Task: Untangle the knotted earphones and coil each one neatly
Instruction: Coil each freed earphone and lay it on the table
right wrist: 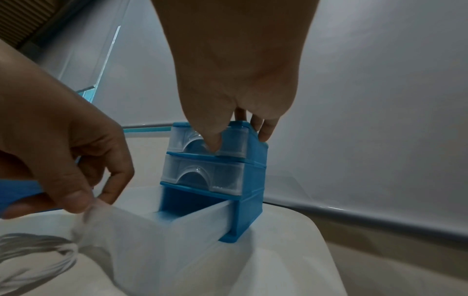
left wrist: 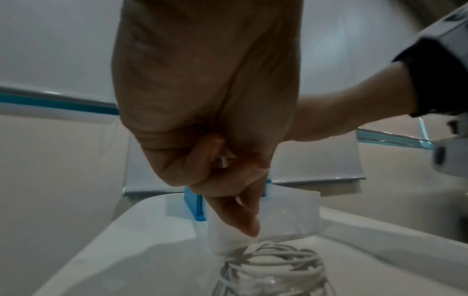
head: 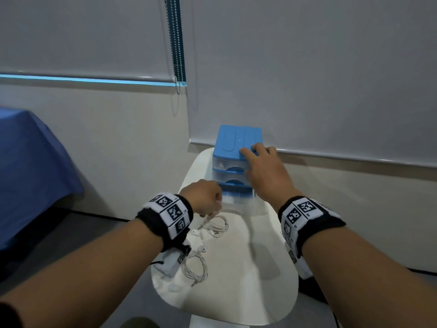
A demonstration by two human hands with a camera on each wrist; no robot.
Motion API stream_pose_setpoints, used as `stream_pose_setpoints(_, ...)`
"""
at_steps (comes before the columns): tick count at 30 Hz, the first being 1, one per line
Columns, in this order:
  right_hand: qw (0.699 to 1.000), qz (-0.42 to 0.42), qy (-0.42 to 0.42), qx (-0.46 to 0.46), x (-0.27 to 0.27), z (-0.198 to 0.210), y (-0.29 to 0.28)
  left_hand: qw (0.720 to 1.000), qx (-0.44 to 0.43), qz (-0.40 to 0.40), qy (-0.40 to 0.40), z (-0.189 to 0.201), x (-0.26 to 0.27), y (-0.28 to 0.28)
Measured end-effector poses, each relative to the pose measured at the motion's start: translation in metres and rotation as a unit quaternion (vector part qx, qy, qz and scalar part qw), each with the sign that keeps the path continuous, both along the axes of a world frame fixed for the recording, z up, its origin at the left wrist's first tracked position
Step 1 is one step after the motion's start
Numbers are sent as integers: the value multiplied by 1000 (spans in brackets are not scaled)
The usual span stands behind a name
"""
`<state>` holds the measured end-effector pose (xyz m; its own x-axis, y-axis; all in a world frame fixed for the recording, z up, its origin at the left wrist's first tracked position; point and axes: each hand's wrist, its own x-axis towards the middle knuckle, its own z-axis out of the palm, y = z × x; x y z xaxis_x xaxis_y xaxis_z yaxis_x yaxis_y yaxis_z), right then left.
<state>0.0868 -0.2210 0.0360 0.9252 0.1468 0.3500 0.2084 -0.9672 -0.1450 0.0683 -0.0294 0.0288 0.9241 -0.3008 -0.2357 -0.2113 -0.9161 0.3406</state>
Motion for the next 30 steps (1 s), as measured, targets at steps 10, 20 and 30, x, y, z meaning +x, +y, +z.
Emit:
stream_pose_setpoints(10,1000,-3,-1,-3,-1,4,7,999,-16,-41,3,0,-17,20)
stream_pose_setpoints(20,1000,-10,7,-6,-1,4,9,980,140,-142,-7,-5,-40,10)
stream_pose_setpoints(30,1000,-17,17,-6,-2,4,10,987,45,-155,22,1,-35,21)
